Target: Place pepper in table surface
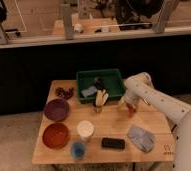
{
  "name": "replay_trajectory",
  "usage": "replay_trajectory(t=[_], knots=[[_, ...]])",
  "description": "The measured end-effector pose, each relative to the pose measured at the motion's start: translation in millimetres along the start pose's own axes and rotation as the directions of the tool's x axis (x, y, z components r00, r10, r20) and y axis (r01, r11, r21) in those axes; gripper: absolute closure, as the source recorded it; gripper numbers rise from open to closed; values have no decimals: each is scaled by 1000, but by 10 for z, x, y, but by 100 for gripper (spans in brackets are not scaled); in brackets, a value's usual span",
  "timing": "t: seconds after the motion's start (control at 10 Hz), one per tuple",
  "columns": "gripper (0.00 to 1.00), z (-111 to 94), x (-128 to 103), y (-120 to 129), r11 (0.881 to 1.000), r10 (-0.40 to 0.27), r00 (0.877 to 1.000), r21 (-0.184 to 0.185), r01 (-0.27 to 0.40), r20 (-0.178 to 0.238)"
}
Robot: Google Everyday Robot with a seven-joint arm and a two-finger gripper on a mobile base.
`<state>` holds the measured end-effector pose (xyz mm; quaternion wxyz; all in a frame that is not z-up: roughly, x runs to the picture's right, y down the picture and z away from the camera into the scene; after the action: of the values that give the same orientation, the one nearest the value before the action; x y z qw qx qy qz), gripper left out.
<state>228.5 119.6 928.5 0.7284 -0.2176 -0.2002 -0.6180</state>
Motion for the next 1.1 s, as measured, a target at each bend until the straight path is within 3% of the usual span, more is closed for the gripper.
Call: replay_trajectory(t=[0.2, 0.4, 0.6, 0.8, 1.1], knots=[[63, -4, -7, -11, 1000, 6, 1000, 2, -5, -7], [80, -153, -41, -53, 1000, 2, 1000, 14, -2, -21], [82, -394, -92, -78, 999, -5, 999, 35, 6, -37], [82, -856, -143, -22, 999, -21, 997, 42, 24, -70], [82, -1642, -206, 164, 1000, -23, 988, 5, 24, -153]])
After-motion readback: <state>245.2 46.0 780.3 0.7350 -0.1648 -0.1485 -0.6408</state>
